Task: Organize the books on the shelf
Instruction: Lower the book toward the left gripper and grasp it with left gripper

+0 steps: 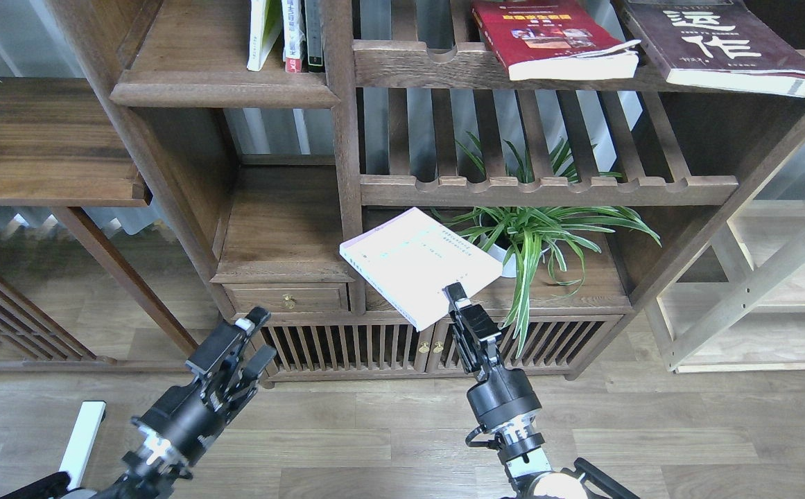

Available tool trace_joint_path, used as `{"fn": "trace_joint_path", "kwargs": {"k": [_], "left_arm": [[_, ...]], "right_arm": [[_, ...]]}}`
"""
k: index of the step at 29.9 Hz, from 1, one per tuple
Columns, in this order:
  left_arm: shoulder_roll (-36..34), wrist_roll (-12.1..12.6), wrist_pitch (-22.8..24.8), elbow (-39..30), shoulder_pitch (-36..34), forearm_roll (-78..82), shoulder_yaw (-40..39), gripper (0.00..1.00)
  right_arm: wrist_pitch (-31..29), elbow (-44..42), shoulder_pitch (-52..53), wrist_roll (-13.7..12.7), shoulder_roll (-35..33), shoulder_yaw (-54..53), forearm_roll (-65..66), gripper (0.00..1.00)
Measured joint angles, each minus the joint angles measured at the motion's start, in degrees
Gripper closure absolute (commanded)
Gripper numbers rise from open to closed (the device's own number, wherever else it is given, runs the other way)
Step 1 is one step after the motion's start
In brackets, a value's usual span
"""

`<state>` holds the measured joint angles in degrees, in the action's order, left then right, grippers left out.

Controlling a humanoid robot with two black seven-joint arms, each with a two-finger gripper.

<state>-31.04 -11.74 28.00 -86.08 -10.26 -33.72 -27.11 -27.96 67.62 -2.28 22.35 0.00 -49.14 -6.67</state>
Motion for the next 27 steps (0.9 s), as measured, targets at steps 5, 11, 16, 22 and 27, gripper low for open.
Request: {"fn": "trace_joint_path", "kwargs": {"k": [5,11,16,22,27], "left_arm": [[-2.8,0.4,0.0,-0.4,-0.6,-0.8,1.8,0.03],[-3.0,0.7,0.0,0.7,-2.3,-0.8,2.7,0.03],[-3.0,0.5,0.0,0.8,-3.2,-0.8,3.1,0.03],[-1.7,0.3,0.0,0.8,-3.2,-0.8,3.8,0.05],[0.0,0.2,0.0,0.9,-3.6,-0.9,4.3,0.05]], "right_arm": [[0.0,0.1,0.2,-0.7,0.0,1.0,0.0,0.70],[0.0,0.1,0.1,-1.3,0.0,3.6,0.0,0.70],[0.0,0.1,0.1,-1.8,0.0,4.4,0.0,0.70],[0.0,0.1,0.3,-1.9,0.0,5.2,0.0,0.70],[0.0,0.4,0.3,-1.9,0.0,6.6,0.0,0.74]]}}
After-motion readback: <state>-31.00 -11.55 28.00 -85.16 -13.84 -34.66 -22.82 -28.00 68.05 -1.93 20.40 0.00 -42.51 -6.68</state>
